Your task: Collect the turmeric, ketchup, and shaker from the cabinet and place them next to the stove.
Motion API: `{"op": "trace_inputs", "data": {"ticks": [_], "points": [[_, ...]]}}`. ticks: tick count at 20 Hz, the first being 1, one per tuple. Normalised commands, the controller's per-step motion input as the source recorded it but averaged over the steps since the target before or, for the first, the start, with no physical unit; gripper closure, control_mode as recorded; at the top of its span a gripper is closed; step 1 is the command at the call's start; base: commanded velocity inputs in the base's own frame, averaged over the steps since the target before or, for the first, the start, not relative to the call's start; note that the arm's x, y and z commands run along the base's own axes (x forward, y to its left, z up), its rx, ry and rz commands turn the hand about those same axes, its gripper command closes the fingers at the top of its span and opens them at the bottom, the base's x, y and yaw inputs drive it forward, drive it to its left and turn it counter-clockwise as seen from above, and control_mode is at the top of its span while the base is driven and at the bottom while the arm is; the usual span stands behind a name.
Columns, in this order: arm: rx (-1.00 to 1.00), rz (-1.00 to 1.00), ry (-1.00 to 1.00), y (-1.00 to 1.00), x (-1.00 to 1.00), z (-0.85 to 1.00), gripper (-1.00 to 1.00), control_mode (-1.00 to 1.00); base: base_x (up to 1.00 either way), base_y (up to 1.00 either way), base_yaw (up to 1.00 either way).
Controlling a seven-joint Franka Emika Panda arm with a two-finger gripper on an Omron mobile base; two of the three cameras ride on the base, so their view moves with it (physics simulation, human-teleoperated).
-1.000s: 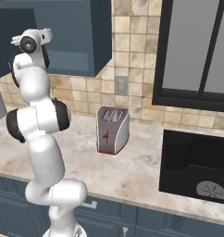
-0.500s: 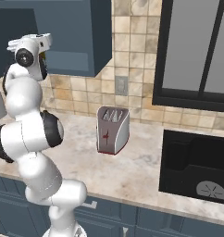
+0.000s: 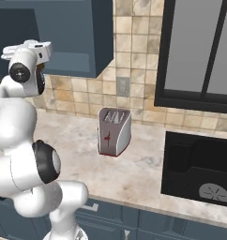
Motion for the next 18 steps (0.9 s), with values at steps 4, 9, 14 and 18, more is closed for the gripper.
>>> {"op": "trace_inputs", "data": {"ticks": [4,9,14,18], "points": [[0.01,0.0,0.01,-0.4,-0.95,0.01,1.0,-1.0,0.0,0.0,0.0],[0.0,0.0,0.06,-0.45,-0.88,0.0,1.0,-1.0,0.0,0.0,0.0],[0.0,0.02,0.12,-0.43,-0.77,0.0,1.0,-1.0,0.0,0.0,0.0],[-0.05,0.02,0.15,-0.3,-0.71,0.0,1.0,-1.0,0.0,0.0,0.0]]}}
